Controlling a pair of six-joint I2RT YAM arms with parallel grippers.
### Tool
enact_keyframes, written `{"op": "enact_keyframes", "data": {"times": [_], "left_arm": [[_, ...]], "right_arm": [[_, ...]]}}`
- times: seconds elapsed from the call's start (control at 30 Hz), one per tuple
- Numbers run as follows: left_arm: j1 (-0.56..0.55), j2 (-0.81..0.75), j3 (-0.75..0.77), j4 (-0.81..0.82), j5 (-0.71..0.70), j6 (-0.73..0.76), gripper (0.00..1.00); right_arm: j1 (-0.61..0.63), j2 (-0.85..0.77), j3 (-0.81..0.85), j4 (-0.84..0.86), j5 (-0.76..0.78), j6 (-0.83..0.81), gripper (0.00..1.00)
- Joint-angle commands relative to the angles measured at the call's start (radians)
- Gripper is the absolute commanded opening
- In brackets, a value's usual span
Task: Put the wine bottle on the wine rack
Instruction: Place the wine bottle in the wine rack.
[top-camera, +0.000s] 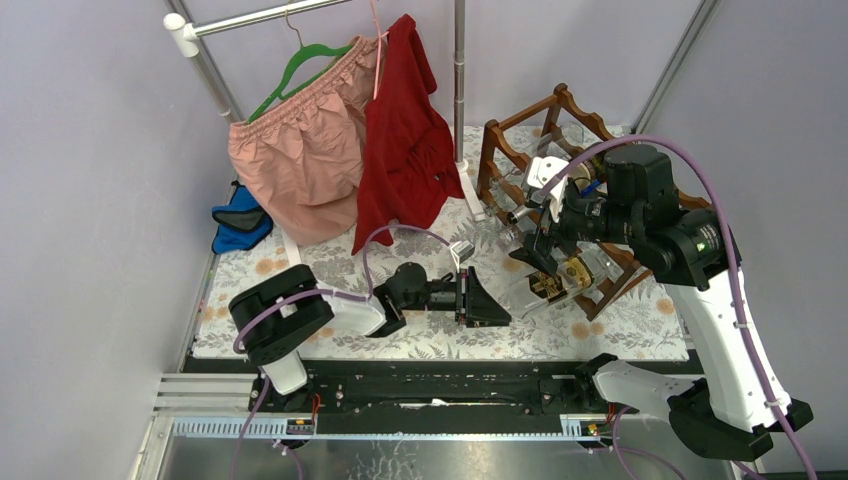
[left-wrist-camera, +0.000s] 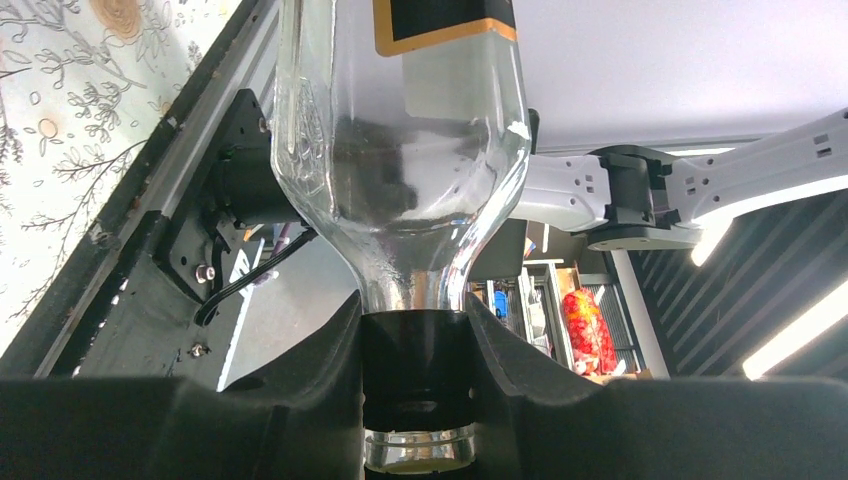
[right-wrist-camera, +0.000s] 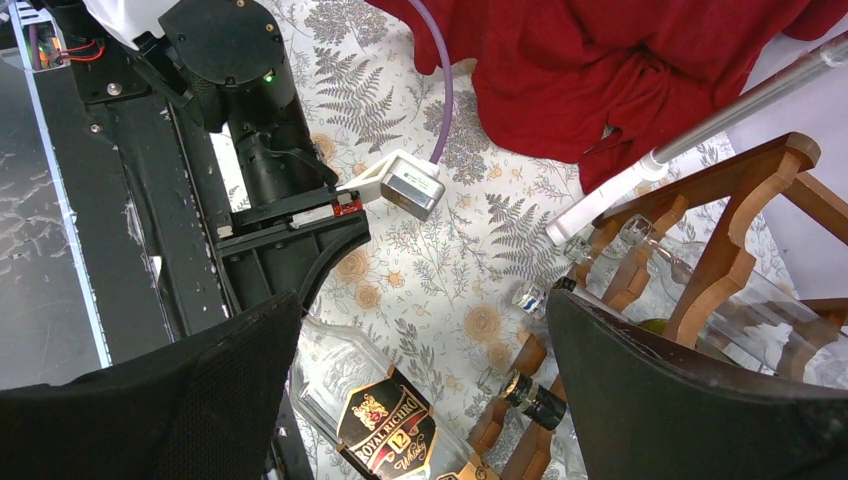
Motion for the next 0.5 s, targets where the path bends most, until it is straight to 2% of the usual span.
{"op": "enact_keyframes", "data": {"times": [0.0,0.47], "left_arm": [[0.000,-0.083,0.051,0.248,-0.026,0.043,0.00],[0.005,-0.006,0.113,0.269,-0.021,0.036,0.00]], "right_arm": [[-0.009,-0.009,0.000,0.037,-0.028,0.022,1.00],[-0.013,-0.021,-0.007,0.037,-0.031,0.021,1.00]]}}
